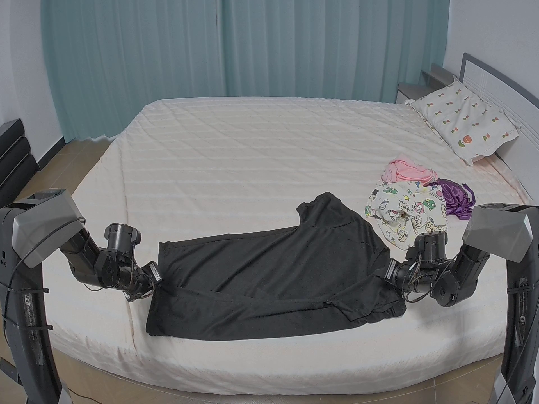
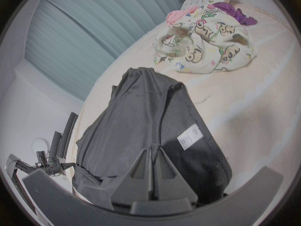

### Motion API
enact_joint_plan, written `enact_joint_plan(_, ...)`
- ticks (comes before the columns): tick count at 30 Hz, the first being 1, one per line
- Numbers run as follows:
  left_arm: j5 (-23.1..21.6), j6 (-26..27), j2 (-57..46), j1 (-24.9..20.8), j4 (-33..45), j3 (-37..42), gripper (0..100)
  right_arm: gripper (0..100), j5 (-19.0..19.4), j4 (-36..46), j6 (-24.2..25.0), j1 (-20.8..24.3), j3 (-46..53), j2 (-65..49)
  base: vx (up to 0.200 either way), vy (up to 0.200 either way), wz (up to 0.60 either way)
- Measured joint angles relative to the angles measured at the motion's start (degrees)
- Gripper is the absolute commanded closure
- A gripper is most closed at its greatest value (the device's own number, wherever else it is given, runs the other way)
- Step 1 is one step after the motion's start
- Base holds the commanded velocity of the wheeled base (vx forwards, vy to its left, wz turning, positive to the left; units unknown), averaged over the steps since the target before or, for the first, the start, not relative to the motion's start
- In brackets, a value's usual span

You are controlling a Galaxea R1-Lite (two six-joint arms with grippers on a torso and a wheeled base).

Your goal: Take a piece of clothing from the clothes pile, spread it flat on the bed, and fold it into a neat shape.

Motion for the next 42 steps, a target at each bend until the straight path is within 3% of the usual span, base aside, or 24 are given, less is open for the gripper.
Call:
enact_joint_plan(28,0.6,0.1,-0.9,1.7,3.7,-0.8,100,100,-0.5,-4.4,1.6,-0.1,1.3,1.2,0.000,0.000,0.00)
enact_joint_plan(29,0.6,0.2,-0.9,1.7,3.7,-0.8,100,0,-0.5,-4.4,1.6,-0.1,1.3,1.2,0.000,0.000,0.00)
enact_joint_plan(33,0.6,0.2,-0.9,1.7,3.8,-0.8,100,0,-0.5,-4.4,1.6,-0.1,1.3,1.4,0.000,0.000,0.00)
enact_joint_plan(34,0.6,0.2,-0.9,1.7,3.8,-0.8,0,0,-0.5,-4.4,1.6,0.0,1.3,1.4,0.000,0.000,0.00)
enact_joint_plan(42,0.6,0.4,-1.2,1.7,4.0,-0.6,0,0,-0.5,-4.5,4.0,-0.4,1.2,1.2,0.000,0.000,0.00)
